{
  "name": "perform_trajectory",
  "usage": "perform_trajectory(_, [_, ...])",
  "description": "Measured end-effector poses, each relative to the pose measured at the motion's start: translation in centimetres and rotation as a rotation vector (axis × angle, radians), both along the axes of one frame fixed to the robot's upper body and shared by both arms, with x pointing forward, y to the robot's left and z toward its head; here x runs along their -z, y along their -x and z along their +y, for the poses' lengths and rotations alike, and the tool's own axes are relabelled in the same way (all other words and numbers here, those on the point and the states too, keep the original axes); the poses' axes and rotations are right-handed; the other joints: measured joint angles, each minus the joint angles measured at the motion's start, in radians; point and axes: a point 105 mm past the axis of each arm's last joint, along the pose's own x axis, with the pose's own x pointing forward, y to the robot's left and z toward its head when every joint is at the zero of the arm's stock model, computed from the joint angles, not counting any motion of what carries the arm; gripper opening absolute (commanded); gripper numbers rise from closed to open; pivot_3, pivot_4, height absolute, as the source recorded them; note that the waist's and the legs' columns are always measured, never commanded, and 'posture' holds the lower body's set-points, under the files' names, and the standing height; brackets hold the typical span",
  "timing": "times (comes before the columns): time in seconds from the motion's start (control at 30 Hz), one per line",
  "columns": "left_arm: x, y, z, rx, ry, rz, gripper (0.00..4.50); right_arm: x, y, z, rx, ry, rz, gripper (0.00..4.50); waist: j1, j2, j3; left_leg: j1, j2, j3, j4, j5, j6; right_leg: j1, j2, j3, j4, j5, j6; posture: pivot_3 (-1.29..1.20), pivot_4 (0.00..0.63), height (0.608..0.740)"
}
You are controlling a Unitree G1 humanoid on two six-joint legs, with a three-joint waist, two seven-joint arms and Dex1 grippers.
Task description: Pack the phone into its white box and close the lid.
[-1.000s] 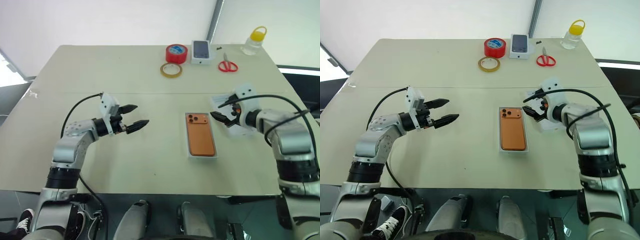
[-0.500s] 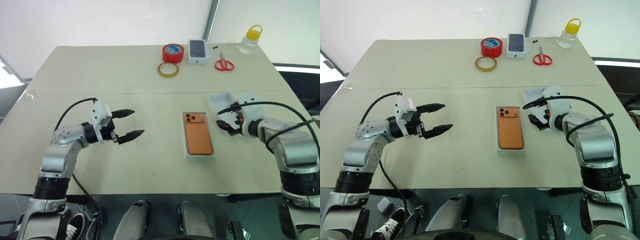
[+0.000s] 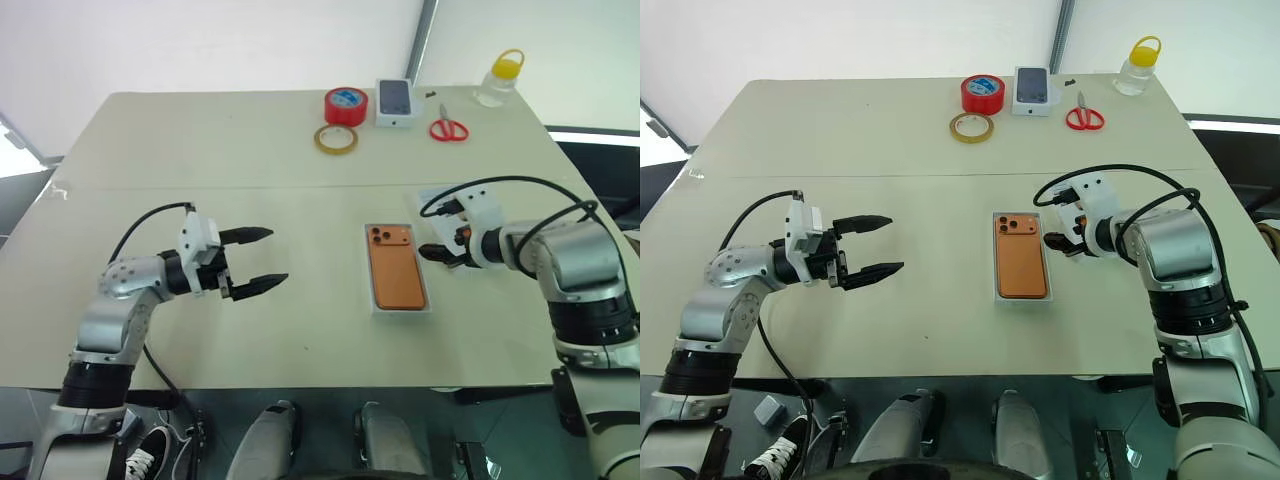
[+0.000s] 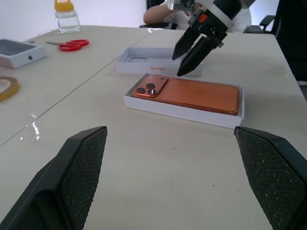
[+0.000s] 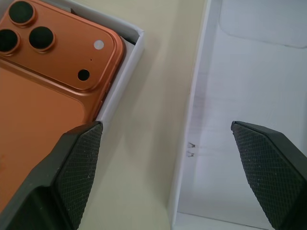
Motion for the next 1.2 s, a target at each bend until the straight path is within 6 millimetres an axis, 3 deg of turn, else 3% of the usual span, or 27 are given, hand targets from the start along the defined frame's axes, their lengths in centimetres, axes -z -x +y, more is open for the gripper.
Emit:
perform_trajectory(0.53, [0.3, -0.3, -0.2, -0.037, 0.025, 0.007, 4.47, 0.7, -1.1, 0.4, 0.063, 0.049, 0.12, 4.48, 0.001, 0.001, 0.0, 0.0, 0.0, 0.0, 0.0, 0.0, 0.0, -0.001, 0.0, 0.0, 0.0, 0.0, 0.0, 0.0, 0.15, 0.74])
perform_trajectory(1.2, [0.6, -0.3, -1.2, -0.043, 0.05, 0.012, 4.47, 0.5, -2.2, 0.2, 0.082, 0.094, 0.142, 4.48, 0.001, 0.001, 0.001, 0.0, 0.0, 0.0, 0.0, 0.0, 0.0, -0.001, 0.0, 0.0, 0.0, 0.0, 0.0, 0.0, 0.15, 0.74])
